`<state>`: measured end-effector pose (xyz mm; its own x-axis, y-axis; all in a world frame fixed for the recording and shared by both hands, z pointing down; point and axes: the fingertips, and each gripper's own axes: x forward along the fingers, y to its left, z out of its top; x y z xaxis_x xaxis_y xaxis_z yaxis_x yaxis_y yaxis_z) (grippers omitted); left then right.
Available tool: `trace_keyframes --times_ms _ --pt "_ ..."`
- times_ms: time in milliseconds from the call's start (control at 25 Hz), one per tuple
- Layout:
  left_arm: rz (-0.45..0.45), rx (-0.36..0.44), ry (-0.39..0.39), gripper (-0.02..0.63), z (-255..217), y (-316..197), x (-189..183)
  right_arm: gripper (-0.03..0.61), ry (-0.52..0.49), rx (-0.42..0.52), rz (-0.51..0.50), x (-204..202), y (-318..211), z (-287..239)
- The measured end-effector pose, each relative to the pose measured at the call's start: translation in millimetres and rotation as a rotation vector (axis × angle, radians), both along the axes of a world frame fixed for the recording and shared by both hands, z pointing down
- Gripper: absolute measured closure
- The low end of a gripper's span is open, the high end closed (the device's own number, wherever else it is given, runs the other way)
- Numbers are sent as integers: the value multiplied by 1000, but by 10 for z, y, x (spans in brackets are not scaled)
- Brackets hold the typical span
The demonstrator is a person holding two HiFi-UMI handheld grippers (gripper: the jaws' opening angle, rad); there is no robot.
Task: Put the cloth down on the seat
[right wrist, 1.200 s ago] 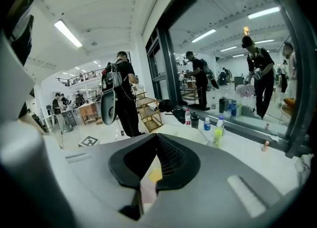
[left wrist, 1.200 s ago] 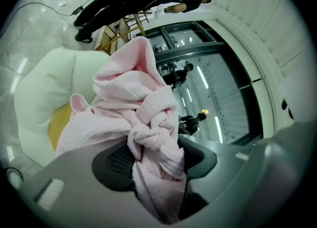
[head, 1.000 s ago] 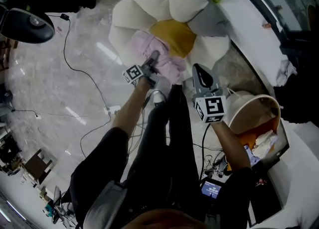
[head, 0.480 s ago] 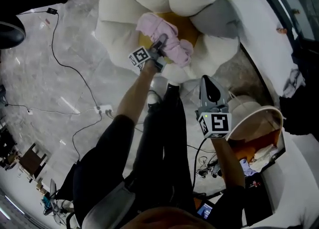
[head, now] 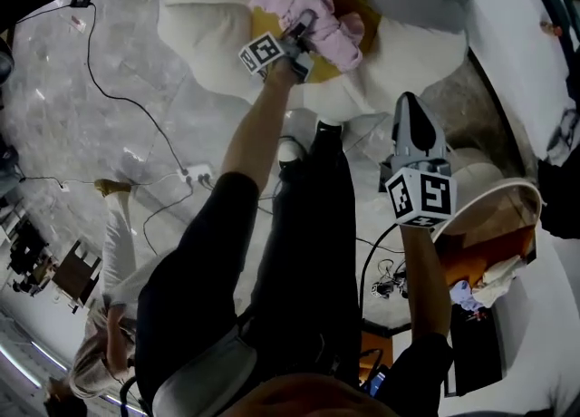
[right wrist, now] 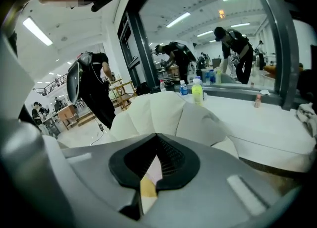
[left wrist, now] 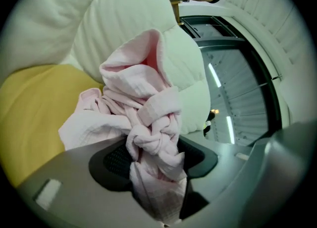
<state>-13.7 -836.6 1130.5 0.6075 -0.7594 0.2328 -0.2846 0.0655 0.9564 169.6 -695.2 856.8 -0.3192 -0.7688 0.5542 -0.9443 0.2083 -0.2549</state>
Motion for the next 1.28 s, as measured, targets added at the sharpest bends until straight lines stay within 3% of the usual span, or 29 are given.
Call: trace_keyframes --times_ms 200,320,520,600,800,840,1080,1280 --pt "-86 -124 29 314 300 225 -214 577 4 -41 -41 -31 161 103" --pt "-85 -194 1 268 362 436 -348 577 -11 -55 -50 -79 218 100" --pt "-49 -233 -25 270 185 794 -486 577 -28 -37 -68 -229 236 -106" --pt "-13 -201 -36 298 -80 918 -579 577 -48 -30 -67 -360 257 -216" --pt "62 -43 -122 577 -1163 1085 -648 577 -37 3 -112 -630 309 -723" --pt "69 -12 -138 603 -1414 1093 -690 577 -33 16 -129 -708 312 -867" --pt "150 120 -274 603 -2804 1351 -867 577 -9 83 -199 -1013 450 -1838" --pt "177 241 -324 604 -4100 1569 -800 577 26 142 -222 -1145 614 -2734"
